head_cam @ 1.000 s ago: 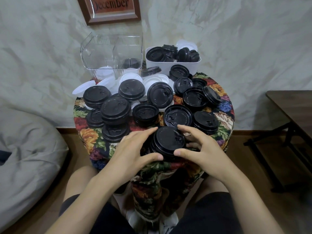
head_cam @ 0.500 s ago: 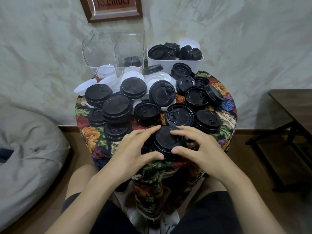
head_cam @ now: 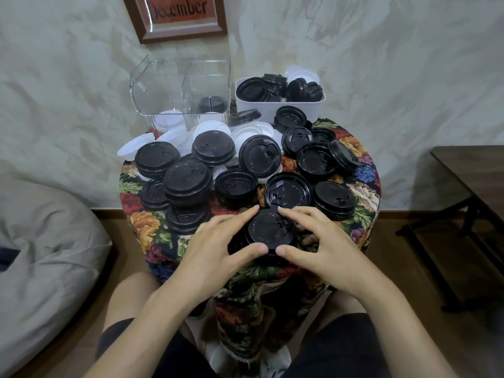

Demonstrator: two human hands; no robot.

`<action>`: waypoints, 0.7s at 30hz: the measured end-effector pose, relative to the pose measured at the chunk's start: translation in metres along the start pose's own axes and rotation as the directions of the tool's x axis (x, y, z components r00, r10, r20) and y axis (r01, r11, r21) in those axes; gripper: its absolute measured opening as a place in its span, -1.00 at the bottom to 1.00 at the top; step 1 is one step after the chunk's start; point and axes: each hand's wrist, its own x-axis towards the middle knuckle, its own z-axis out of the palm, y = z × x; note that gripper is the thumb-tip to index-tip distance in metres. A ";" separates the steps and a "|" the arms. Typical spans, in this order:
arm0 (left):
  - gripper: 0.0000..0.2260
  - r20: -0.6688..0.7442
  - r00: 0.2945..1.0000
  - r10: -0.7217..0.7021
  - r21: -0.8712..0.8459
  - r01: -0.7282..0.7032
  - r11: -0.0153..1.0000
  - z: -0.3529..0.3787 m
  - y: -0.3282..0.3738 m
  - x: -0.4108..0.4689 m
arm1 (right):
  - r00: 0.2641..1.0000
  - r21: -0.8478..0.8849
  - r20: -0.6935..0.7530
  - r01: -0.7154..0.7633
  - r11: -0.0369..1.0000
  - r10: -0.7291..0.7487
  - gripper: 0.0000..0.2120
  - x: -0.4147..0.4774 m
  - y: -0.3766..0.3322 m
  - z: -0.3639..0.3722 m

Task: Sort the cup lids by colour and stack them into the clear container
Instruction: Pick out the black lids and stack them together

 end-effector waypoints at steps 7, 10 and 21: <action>-0.25 0.012 0.999 0.032 0.054 -0.033 0.998 0.003 -0.006 0.001 | 1.000 -0.023 -0.029 0.009 1.000 -0.010 -0.21 0.000 0.000 0.005; -0.25 -0.002 0.996 0.085 0.094 -0.084 0.992 0.003 -0.004 0.001 | 1.000 0.007 -0.005 0.000 1.000 0.000 -0.25 0.001 0.000 0.001; -0.20 -0.084 0.992 0.095 0.162 -0.081 0.983 0.006 0.006 -0.002 | 0.965 -0.085 -0.262 -0.031 0.996 0.008 -0.66 0.024 0.005 -0.001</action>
